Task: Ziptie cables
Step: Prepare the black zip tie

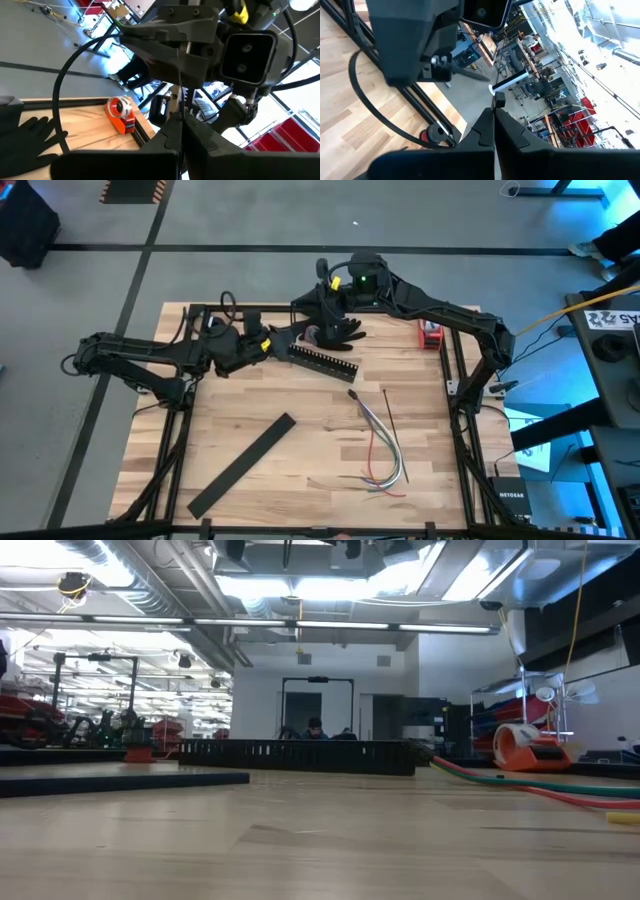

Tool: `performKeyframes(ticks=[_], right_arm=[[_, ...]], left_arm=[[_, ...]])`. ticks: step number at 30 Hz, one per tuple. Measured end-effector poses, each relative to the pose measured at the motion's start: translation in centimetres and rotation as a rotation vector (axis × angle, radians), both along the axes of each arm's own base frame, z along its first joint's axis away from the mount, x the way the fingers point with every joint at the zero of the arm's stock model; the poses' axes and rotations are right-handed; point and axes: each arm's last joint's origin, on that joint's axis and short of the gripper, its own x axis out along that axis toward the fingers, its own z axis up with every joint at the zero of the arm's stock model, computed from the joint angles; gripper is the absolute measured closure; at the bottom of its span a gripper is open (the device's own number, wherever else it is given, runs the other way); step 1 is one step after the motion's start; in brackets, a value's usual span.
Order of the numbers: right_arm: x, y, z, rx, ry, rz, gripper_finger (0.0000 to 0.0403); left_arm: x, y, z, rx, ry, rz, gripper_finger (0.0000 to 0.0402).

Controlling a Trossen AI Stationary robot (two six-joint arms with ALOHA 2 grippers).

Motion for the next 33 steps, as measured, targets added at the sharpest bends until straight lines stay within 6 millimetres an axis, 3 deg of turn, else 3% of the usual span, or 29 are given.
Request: performKeyframes(ticks=[33], right_arm=[[0.21, 0.52, -0.02, 0.007, 0.000, 0.006, 0.0403]], left_arm=[[0.00, 0.33, -0.13, -0.008, 0.008, 0.015, 0.0401]])
